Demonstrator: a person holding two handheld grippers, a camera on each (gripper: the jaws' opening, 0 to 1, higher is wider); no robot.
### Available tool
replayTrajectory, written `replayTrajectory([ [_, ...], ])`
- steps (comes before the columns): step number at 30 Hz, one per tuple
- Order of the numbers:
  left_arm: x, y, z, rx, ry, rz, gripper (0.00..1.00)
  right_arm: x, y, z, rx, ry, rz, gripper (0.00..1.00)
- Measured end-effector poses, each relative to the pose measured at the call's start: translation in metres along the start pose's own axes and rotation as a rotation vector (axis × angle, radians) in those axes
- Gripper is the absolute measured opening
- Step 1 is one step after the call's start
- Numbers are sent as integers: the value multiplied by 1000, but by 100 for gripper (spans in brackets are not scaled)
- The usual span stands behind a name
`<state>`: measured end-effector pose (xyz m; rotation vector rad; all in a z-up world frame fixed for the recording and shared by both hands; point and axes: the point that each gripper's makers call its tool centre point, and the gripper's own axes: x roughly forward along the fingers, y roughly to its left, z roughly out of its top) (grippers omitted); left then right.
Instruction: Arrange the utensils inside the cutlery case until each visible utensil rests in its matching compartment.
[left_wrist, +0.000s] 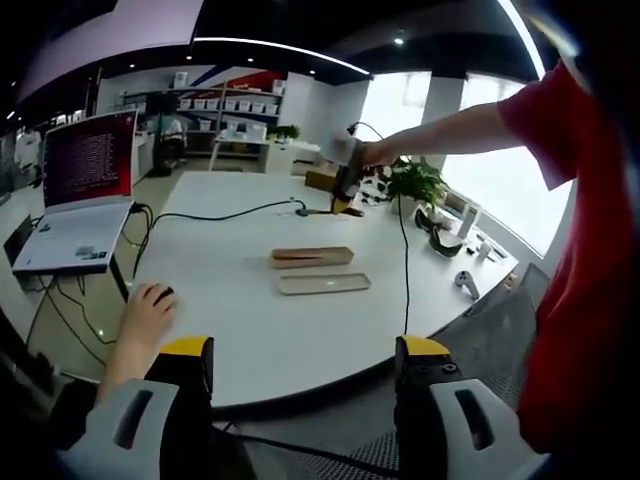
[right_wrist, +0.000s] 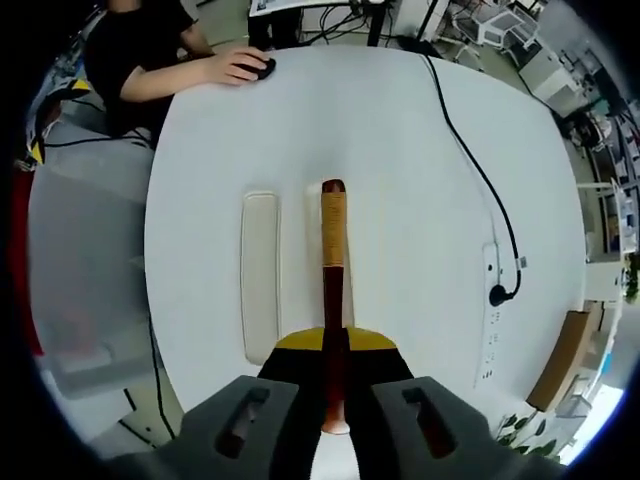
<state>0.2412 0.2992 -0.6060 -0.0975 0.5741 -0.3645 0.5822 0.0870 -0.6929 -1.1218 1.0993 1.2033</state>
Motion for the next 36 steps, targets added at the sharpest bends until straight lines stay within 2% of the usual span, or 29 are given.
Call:
replayTrajectory([
  [14,0,5,-4,-16,4,20,76,42,6,10,-4,-5,33,1],
  [17,1,7,0,-26,-25,19,77,49,5,10,-17,6,28,1],
  [27,1,12,9,-17,-61,19,79,77,0,12,7,-5,41,1],
  [36,3,16,3,-41,-41,35,79,96,1,10,-9,5,52,1],
])
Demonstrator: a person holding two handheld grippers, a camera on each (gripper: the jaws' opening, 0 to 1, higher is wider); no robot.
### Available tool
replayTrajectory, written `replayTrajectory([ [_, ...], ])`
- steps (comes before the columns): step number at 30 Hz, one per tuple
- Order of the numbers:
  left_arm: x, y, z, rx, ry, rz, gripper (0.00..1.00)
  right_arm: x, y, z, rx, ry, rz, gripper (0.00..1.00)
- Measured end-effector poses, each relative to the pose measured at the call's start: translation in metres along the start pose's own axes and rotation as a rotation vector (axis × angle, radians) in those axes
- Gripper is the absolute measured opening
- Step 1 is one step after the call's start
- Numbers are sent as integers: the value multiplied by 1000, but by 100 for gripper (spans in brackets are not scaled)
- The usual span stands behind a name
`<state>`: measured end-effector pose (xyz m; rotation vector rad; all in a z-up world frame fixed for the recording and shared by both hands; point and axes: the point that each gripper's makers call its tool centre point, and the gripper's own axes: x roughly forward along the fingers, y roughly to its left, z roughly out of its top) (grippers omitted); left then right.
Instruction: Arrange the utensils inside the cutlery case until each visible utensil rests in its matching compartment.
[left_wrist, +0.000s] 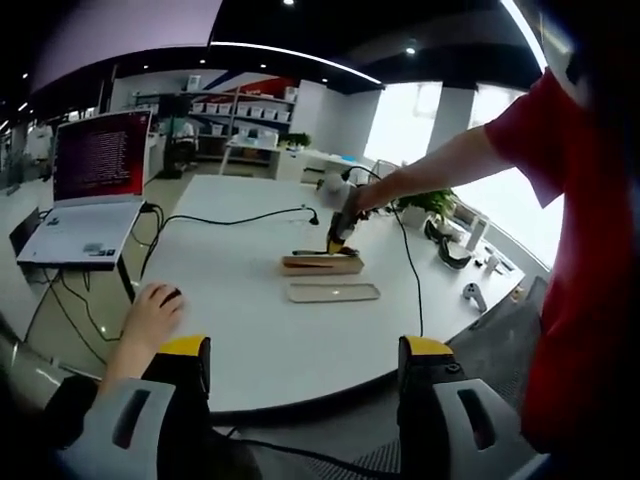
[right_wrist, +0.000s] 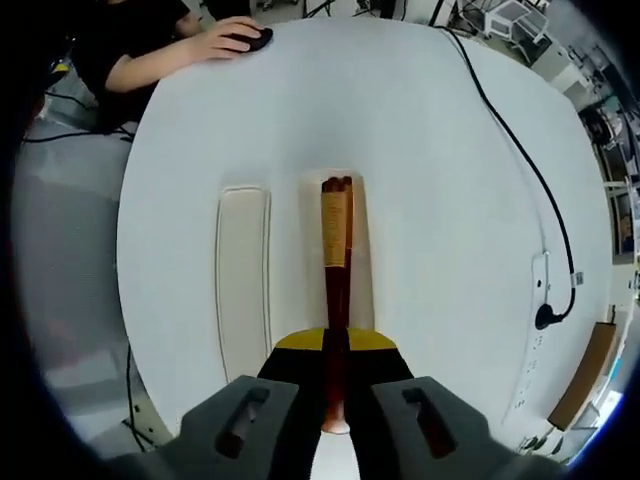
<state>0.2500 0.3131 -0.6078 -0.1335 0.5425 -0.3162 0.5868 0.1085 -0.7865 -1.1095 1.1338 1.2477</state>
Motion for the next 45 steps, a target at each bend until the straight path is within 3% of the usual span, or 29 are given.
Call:
replayTrajectory([
  [28,-6,0,-12,-15,35,34,77,22,10,-10,-79,19,-17,1],
  [38,-6,0,-9,-22,25,36,78,26,10,-9,-101,-10,-21,2],
  [45,-6,-1,-5,-6,25,30,78,20,8,-7,-67,-29,-21,2],
])
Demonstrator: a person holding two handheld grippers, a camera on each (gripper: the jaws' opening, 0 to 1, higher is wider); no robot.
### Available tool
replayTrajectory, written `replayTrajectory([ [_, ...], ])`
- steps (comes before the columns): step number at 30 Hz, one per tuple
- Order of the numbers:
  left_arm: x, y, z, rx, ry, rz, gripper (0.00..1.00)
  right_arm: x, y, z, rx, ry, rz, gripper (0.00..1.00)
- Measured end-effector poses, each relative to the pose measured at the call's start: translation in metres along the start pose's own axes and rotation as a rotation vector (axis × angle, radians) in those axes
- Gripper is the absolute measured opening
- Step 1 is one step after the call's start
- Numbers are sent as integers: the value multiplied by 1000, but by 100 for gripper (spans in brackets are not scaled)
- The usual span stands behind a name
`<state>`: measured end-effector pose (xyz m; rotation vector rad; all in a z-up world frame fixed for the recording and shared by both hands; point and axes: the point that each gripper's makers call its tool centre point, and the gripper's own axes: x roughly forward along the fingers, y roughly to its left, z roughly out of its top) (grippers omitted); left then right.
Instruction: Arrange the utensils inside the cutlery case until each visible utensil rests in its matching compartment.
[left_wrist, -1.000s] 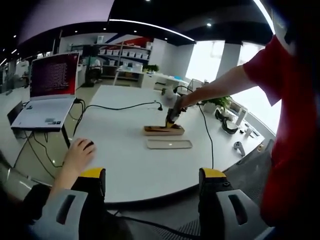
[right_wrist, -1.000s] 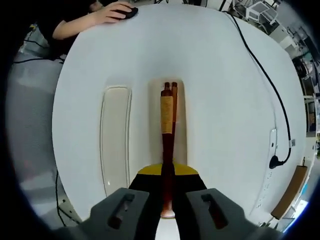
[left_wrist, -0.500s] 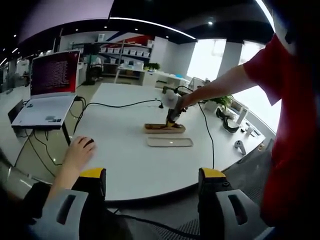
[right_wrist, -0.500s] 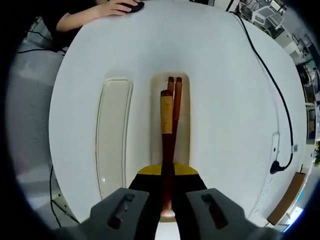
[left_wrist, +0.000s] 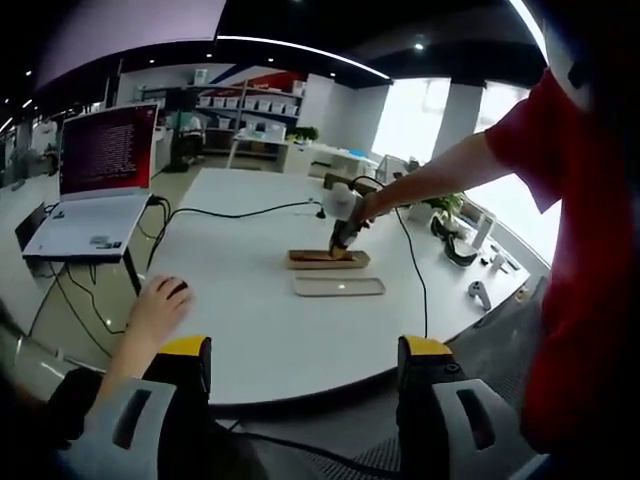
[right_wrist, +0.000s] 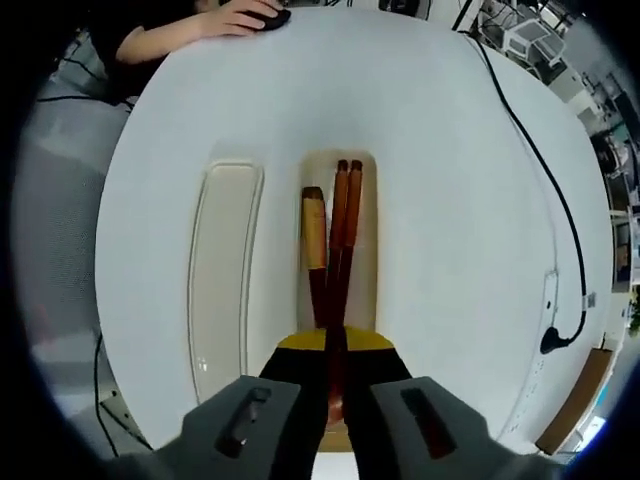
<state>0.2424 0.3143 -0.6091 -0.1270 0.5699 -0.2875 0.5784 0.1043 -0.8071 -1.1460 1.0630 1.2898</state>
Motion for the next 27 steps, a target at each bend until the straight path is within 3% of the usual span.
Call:
replayTrajectory([
  [17,-13,-5,21,0,-52,-15,79,-27,-5,-14,42,-5,-73,10],
  [27,-13,-15,33,44,-78,-47,79,-55,11,-13,192,-118,-133,21],
])
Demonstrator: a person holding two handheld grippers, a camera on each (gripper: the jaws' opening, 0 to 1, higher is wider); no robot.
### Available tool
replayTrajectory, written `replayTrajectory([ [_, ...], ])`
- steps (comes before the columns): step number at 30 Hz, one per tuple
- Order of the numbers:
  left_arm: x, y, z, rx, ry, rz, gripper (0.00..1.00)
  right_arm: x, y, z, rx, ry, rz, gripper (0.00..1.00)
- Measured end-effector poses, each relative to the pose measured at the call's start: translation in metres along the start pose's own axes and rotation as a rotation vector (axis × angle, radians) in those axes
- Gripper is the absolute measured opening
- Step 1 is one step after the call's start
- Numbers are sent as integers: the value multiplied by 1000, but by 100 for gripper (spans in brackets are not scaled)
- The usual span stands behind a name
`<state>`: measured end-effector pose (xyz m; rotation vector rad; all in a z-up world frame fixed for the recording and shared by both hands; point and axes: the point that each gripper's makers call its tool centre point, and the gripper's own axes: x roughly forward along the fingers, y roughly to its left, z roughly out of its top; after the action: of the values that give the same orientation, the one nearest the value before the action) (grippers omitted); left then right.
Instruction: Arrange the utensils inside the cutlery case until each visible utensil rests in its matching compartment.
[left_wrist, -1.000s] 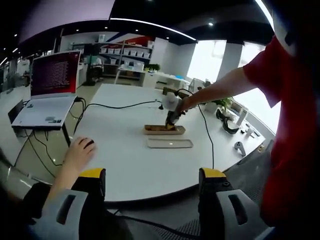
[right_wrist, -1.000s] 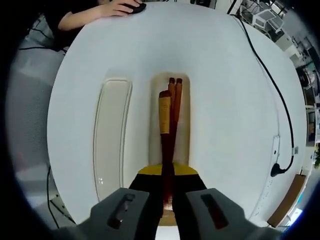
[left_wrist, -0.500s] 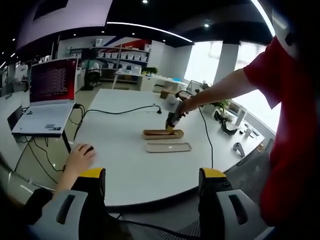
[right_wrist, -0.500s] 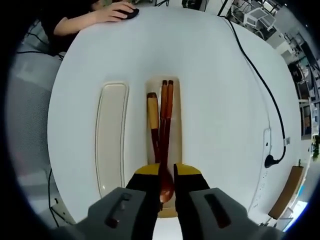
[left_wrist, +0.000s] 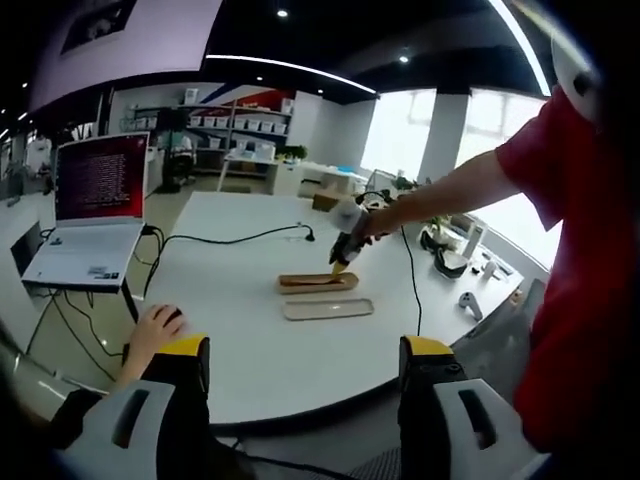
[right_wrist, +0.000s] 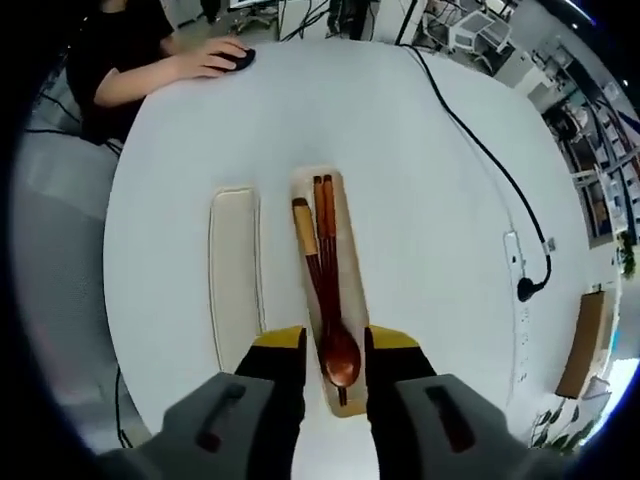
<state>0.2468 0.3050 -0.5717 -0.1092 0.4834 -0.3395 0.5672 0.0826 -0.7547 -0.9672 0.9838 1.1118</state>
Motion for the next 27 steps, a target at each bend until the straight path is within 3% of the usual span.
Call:
replayTrajectory([
  [7,5,-11,6,18,4,-61,88,-24,8,-8,62,-41,-24,25],
  [14,12,-16,0,52,44,-95,87,-45,31,-9,133,-87,-16,42],
  [18,21,-21,6,104,40,-124,87,-54,38,-8,133,-116,-45,44],
  [20,26,-23,9,140,28,-137,86,-64,34,-3,163,-179,-101,46],
  [22,31,-23,9,164,42,-137,86,-71,35,-3,190,-211,-118,48],
  [27,44,-28,18,206,3,-157,85,-96,40,-5,232,-294,-171,50],
])
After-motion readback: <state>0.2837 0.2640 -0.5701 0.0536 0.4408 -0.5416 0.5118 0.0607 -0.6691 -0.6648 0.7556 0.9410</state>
